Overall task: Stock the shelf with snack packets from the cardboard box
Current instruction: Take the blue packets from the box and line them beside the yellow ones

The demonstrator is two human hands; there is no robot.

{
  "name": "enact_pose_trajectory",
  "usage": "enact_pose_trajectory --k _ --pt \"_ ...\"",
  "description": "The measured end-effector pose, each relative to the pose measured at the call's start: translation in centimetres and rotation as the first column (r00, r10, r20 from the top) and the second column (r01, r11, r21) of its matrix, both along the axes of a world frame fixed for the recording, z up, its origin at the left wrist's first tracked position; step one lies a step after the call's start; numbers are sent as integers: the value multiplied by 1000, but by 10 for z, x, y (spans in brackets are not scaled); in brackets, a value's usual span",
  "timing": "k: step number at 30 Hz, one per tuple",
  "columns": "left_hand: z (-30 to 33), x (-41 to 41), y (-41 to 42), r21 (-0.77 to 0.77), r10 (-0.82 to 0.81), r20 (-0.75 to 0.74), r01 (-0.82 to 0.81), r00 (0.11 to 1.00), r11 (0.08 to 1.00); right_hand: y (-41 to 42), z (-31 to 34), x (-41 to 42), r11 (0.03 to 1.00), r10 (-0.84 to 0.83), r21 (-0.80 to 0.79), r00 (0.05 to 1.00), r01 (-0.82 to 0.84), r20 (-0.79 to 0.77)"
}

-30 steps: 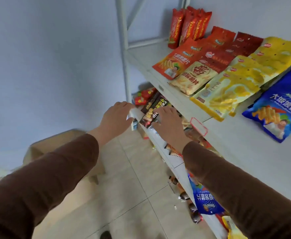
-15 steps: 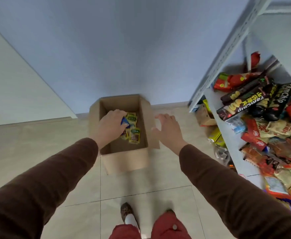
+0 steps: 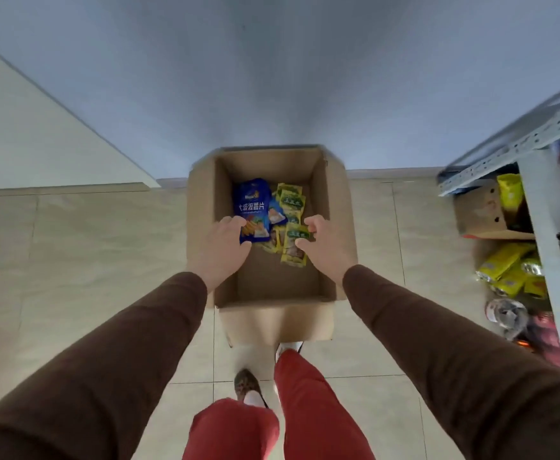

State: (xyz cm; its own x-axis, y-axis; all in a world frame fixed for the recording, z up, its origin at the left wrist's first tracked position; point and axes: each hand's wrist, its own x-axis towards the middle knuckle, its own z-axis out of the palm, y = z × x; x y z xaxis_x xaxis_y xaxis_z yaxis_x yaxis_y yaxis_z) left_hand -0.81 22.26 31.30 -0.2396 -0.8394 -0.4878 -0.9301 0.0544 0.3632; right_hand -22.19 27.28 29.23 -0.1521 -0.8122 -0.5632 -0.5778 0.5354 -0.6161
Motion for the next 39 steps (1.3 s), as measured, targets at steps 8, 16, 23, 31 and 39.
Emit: enact_pose_trajectory --k 8,16,23,31,39 --pt "-187 6 -65 61 50 5 -50 999 997 -108 -224 35 968 -171 202 978 145 117" --pt "-344 32 -101 44 127 -70 -124 990 991 -179 -434 73 942 -236 271 965 198 117" --pt "-382 39 -105 50 172 -160 -166 972 985 -193 -502 113 828 -544 271 820 491 179" --pt "-386 31 -123 182 301 -173 -270 938 945 -178 -471 108 778 -628 252 713 576 310" --pt "-438 -13 -173 338 681 -188 -604 708 722 -92 -423 14 536 -844 337 493 774 211"
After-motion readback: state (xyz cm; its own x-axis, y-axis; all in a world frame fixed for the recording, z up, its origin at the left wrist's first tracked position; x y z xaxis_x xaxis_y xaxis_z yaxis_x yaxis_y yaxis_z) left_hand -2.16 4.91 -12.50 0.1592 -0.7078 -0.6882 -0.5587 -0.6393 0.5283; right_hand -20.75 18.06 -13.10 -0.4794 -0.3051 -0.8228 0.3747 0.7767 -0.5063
